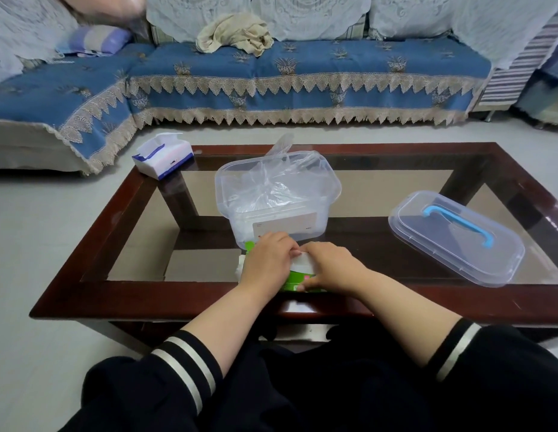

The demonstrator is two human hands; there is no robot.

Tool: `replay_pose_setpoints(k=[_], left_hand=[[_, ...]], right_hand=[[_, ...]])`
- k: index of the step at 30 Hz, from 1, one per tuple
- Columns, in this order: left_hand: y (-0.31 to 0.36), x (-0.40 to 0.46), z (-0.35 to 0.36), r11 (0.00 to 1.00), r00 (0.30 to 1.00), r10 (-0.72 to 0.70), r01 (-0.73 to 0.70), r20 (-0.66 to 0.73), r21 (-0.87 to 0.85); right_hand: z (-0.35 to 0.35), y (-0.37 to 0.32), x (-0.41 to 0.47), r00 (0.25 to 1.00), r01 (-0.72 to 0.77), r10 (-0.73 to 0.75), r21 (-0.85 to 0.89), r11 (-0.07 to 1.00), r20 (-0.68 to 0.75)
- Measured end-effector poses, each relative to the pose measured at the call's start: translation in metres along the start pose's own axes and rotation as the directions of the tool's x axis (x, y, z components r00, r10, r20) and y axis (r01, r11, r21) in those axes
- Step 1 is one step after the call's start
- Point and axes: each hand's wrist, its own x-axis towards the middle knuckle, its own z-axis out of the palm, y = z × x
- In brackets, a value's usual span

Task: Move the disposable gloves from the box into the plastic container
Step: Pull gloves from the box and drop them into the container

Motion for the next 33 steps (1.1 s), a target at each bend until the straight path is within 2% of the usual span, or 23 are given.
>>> replay_pose_setpoints(k=[7, 12, 15, 16, 18, 21, 22, 25, 27, 29, 31, 33], left_hand=[[0.009, -0.001, 0.001, 0.992, 0.982, 0.058, -0.078, -0.179, -0.103], [0.007, -0.002, -0.006, 0.984, 0.946, 0.146, -0.168, -0.290, -0.052], [0.005, 0.000, -0.010, 0.978, 0.944, 0.205, -0.206, -0.259, 0.021], [0.005, 0.000, -0.010, 0.984, 0.958, 0.177, -0.179, -0.224, 0.011], [0.008, 0.000, -0.014, 0.995, 0.995, 0.004, -0.013, -0.098, -0.096], [0.003, -0.002, -0.017, 0.920, 0.958, -0.253, 0.281, 0.135, -0.273], [0.002, -0.002, -0.017, 0.892, 0.946, -0.279, 0.318, 0.164, -0.321], [0.002, -0.003, -0.020, 0.888, 0.949, -0.297, 0.315, 0.105, -0.335], [0.003, -0.002, -0.021, 0.936, 0.974, -0.226, 0.226, 0.029, -0.270], [0.004, -0.001, -0.023, 0.994, 0.998, -0.020, 0.013, -0.064, -0.108], [0.003, -0.001, -0.027, 0.974, 0.969, 0.221, -0.215, -0.105, 0.067], [0.002, 0.002, -0.033, 0.902, 0.911, 0.404, -0.380, -0.088, 0.206]], right_hand=[[0.004, 0.000, 0.001, 0.999, -0.038, 0.037, -0.055, 0.998, -0.026], [0.003, 0.001, 0.003, 0.998, -0.053, 0.052, -0.037, 0.998, -0.029], [0.005, 0.002, 0.003, 0.997, -0.071, 0.071, -0.022, 0.997, 0.003], [0.005, 0.003, 0.003, 0.997, -0.073, 0.074, -0.021, 0.997, 0.018], [0.006, 0.005, 0.003, 0.996, -0.080, 0.080, -0.004, 0.997, 0.040], [0.007, 0.007, 0.003, 0.995, -0.084, 0.082, 0.025, 0.996, 0.047], [0.007, 0.007, 0.004, 0.996, -0.082, 0.081, 0.026, 0.996, 0.048], [0.007, 0.006, 0.004, 0.996, -0.081, 0.080, 0.020, 0.997, 0.050], [0.006, 0.006, 0.004, 0.995, -0.082, 0.081, 0.018, 0.996, 0.052], [0.005, 0.006, 0.003, 0.995, -0.086, 0.085, 0.021, 0.996, 0.054], [0.006, 0.006, 0.004, 0.994, -0.091, 0.089, 0.025, 0.996, 0.063], [0.006, 0.006, 0.004, 0.993, -0.093, 0.090, 0.027, 0.995, 0.070]])
